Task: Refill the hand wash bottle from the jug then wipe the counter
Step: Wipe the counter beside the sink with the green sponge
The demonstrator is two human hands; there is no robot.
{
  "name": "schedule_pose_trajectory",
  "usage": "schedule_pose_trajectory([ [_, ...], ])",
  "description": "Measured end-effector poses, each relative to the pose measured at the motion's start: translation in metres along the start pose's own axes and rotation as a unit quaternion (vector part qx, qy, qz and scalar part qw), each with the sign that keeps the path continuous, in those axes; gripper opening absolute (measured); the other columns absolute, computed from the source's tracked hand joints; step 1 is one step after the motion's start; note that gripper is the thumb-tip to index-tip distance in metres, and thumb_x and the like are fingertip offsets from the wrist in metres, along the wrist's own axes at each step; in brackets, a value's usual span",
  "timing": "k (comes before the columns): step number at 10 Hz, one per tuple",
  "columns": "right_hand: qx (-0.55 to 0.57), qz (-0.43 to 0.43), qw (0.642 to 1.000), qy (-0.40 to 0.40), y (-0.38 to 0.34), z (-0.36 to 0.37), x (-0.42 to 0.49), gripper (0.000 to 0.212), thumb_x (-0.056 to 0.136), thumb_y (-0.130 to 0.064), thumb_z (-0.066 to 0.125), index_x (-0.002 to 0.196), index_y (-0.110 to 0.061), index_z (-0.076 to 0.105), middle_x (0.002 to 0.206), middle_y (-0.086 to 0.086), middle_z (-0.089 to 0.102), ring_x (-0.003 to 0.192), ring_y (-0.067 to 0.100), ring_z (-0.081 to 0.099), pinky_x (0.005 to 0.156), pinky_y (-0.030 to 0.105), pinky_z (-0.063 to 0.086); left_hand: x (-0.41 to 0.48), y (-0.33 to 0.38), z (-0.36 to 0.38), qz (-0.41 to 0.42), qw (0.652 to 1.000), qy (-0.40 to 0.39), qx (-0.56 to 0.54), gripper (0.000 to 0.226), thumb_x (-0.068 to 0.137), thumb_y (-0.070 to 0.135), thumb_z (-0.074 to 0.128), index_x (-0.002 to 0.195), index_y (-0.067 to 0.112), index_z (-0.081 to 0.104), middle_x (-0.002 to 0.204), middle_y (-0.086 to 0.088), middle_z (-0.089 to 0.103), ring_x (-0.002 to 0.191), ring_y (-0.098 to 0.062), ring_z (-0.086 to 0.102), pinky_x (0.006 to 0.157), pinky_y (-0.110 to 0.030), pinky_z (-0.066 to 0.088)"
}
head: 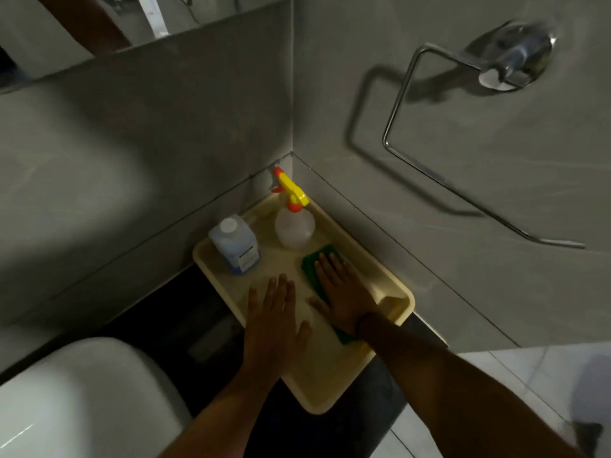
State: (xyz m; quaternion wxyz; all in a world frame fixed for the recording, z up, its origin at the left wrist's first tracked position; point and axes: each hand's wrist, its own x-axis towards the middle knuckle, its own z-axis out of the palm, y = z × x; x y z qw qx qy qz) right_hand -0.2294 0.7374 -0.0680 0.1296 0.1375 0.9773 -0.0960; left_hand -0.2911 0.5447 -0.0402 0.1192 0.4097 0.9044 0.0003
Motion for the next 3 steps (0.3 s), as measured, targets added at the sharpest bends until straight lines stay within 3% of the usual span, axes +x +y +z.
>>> schedule_pose_trajectory([
  [1,-0.021,-0.010,1.000,0.003,-0.002,-0.004,-0.004,0.079,0.104,-0.063,0.018,0.161,-0.017,-0.009,0.169,0.006,-0.015,0.156,0.024,-0.017,0.126,0.042,-0.013,0.001,0.002,-0.002,0.002,1.000,0.009,-0.002,0.088,0.087,0.057,0.028,0.158,0.006,0.030,0.166,-0.016,0.029,0.156,-0.031,0.024,0.125,-0.057,0.002],
  [2,-0.021,-0.008,1.000,-0.020,-0.006,-0.016,-0.008,0.078,0.104,-0.062,0.019,0.161,-0.016,-0.011,0.170,0.007,-0.014,0.155,0.024,-0.018,0.127,0.043,-0.009,-0.004,0.002,-0.012,0.005,1.000,-0.005,-0.007,0.088,0.088,0.057,0.019,0.162,0.009,0.015,0.171,-0.013,0.014,0.159,-0.028,0.010,0.125,-0.057,-0.003],
  [3,0.027,0.017,0.999,0.026,-0.027,-0.044,-0.023,0.077,0.105,-0.060,0.021,0.162,-0.016,-0.008,0.170,0.008,-0.013,0.156,0.024,-0.017,0.128,0.044,-0.003,-0.022,-0.001,-0.032,-0.014,0.999,0.038,-0.030,0.084,0.091,0.054,0.025,0.162,0.010,0.014,0.171,-0.011,0.016,0.159,-0.027,0.012,0.126,-0.057,0.006],
])
